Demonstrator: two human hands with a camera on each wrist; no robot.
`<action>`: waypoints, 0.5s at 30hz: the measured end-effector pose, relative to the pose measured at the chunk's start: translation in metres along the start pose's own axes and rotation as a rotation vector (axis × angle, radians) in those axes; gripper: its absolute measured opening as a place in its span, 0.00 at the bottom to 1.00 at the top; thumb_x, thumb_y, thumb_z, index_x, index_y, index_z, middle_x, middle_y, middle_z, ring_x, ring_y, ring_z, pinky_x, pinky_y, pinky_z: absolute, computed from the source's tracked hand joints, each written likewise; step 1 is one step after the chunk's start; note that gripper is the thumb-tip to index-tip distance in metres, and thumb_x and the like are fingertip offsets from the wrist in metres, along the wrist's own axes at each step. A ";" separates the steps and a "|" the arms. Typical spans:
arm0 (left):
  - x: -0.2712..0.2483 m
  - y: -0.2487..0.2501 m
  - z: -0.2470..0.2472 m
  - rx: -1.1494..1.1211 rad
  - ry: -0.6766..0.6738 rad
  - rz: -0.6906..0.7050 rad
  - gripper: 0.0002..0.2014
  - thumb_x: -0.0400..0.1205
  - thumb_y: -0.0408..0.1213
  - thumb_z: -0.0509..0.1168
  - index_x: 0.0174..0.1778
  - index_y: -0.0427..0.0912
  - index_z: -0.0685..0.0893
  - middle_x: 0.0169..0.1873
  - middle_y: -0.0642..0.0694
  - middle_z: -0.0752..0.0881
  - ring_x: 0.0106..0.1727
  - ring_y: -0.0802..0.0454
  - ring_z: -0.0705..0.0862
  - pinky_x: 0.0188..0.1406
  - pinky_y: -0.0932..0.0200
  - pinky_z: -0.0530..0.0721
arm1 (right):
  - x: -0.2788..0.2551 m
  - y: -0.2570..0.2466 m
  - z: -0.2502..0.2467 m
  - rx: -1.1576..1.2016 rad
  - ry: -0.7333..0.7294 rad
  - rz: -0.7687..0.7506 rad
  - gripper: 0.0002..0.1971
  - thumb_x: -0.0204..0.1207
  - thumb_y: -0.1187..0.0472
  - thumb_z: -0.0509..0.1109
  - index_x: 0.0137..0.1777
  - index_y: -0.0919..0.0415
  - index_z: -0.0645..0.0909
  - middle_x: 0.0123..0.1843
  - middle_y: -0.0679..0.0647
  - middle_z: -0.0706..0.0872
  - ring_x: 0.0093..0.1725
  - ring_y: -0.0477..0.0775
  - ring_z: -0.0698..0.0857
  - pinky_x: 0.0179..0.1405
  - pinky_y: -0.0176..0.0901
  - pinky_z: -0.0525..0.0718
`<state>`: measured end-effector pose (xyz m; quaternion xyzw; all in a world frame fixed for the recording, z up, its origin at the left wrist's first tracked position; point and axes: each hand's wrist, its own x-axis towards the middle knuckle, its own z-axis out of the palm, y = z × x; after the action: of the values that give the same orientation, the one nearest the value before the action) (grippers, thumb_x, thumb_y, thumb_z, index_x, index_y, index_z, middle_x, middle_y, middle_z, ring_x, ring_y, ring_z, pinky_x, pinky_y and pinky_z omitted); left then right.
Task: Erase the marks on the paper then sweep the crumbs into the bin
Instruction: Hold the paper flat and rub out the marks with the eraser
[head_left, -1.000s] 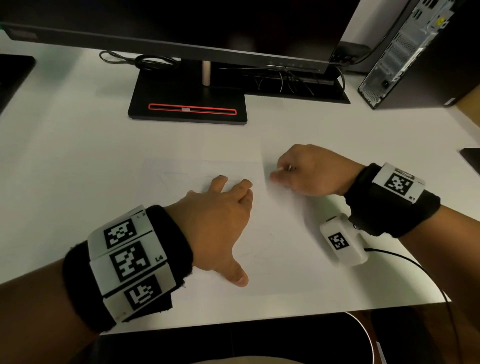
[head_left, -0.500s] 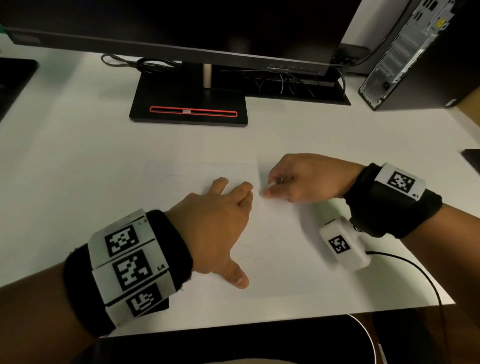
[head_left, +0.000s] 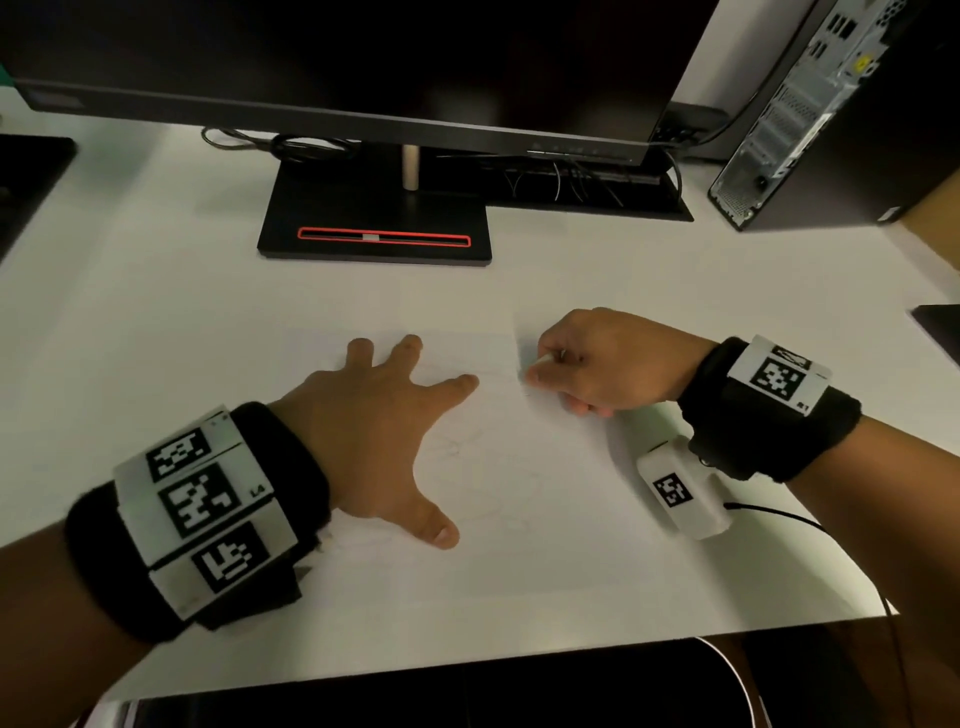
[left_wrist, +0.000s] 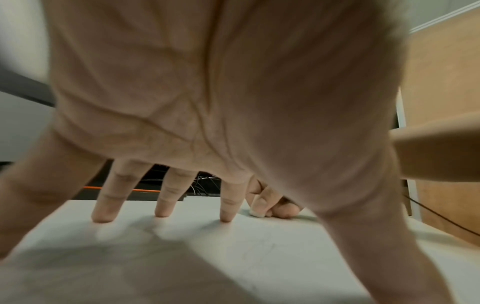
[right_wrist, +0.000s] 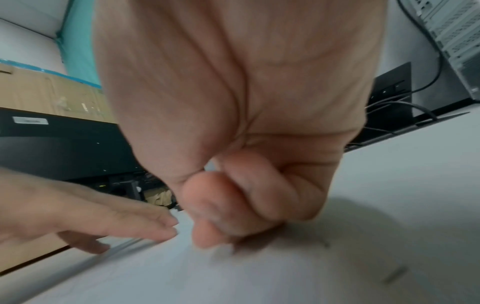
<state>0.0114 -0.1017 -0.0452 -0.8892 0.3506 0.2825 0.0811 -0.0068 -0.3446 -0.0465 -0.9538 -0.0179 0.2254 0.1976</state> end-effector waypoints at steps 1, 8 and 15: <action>0.000 0.000 0.000 -0.004 0.000 -0.001 0.65 0.58 0.80 0.70 0.83 0.71 0.36 0.85 0.46 0.39 0.84 0.36 0.47 0.73 0.37 0.74 | -0.003 -0.003 0.002 -0.016 -0.034 -0.020 0.20 0.86 0.48 0.64 0.35 0.59 0.79 0.28 0.48 0.88 0.20 0.42 0.80 0.28 0.33 0.77; 0.000 0.001 0.001 -0.007 -0.006 0.002 0.65 0.60 0.80 0.70 0.83 0.70 0.34 0.86 0.46 0.36 0.85 0.35 0.44 0.75 0.38 0.73 | 0.009 0.001 -0.012 -0.100 0.023 -0.005 0.21 0.86 0.47 0.64 0.37 0.60 0.83 0.30 0.49 0.89 0.24 0.42 0.81 0.35 0.41 0.80; -0.002 0.000 0.002 -0.037 -0.026 0.006 0.65 0.61 0.78 0.71 0.83 0.70 0.34 0.85 0.46 0.34 0.85 0.33 0.40 0.77 0.37 0.71 | 0.013 -0.001 -0.012 -0.132 -0.024 -0.050 0.21 0.85 0.46 0.65 0.37 0.59 0.82 0.31 0.48 0.88 0.31 0.49 0.83 0.38 0.44 0.81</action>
<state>0.0094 -0.1000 -0.0456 -0.8858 0.3466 0.3009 0.0685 0.0101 -0.3466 -0.0417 -0.9612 -0.0588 0.2304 0.1395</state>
